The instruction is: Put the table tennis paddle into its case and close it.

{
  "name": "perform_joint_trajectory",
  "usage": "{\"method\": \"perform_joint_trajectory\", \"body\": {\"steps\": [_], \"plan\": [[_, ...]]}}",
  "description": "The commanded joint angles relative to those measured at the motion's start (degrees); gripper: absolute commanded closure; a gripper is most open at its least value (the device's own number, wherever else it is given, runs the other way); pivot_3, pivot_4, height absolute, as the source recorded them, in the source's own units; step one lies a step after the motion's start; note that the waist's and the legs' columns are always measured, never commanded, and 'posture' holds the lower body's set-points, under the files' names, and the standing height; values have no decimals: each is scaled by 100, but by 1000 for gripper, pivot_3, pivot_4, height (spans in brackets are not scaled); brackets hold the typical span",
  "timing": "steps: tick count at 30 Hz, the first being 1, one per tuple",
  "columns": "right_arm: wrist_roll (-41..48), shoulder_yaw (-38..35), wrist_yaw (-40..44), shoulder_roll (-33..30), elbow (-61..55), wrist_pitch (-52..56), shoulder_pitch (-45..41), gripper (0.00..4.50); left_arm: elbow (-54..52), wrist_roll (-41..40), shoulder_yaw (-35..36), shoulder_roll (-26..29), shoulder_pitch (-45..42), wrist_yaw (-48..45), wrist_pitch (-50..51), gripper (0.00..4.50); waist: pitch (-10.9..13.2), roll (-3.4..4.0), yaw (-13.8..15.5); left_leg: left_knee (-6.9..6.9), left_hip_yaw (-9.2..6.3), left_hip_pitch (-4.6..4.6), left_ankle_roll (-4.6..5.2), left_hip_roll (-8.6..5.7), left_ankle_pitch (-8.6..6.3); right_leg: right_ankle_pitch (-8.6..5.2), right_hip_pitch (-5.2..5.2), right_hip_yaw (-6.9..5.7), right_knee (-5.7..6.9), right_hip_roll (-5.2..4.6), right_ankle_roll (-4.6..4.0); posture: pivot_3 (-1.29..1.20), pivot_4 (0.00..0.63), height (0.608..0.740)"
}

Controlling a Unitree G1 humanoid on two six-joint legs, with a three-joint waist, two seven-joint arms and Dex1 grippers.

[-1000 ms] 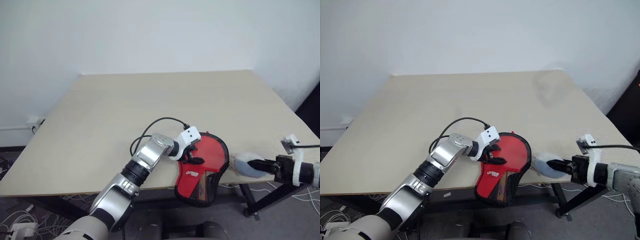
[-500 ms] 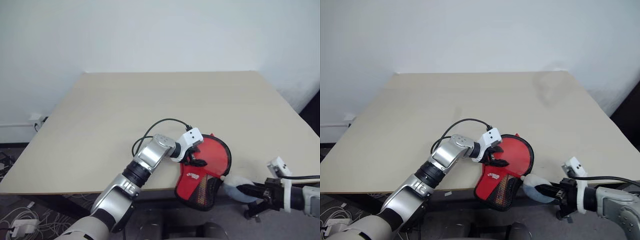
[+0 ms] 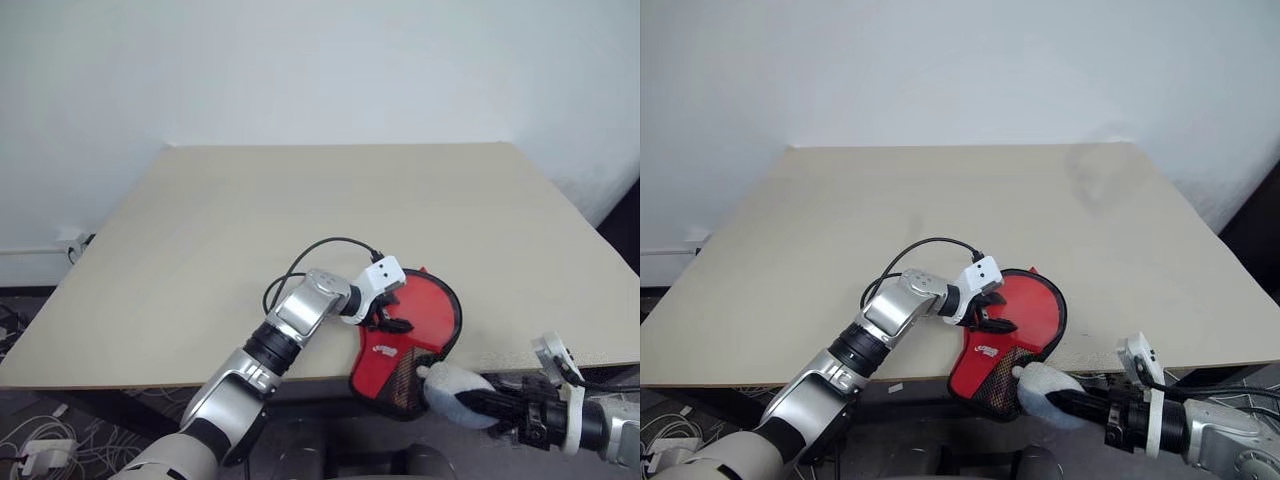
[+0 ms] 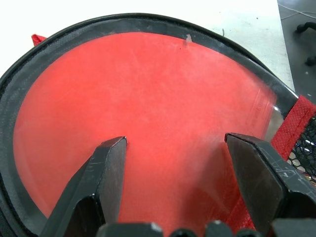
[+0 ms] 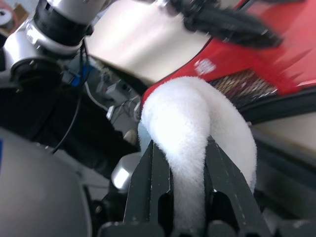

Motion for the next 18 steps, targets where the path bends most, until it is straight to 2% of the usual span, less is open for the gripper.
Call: {"method": "perform_joint_trajectory", "body": {"steps": [1,6,12,18], "plan": [[-129,346,305,-179,-485,-279,246,4328,457,178,-285,112,178,-31,309,1102,0,-1,0,0,0,0,0,0,0,0,0,0,0,0,0,0,0,724],[-689,1096,444,-508,-688,-670,690,4328,491,182,-291,96,146,-36,296,1102,0,-7,-2,3,-1,1,0,-1,0,0,2,0,1,-5,0,0,0,724],[-352,1149,42,-475,-807,-503,313,4328,572,203,-284,97,106,-52,249,1102,0,-15,2,3,-2,1,0,-1,0,0,2,0,0,-4,0,0,0,724],[98,1000,-372,-270,-636,-273,-86,2214,589,206,-275,110,80,-54,237,1102,0,-20,0,2,-3,1,0,-1,0,1,2,-1,1,-4,-1,0,0,724]]}}
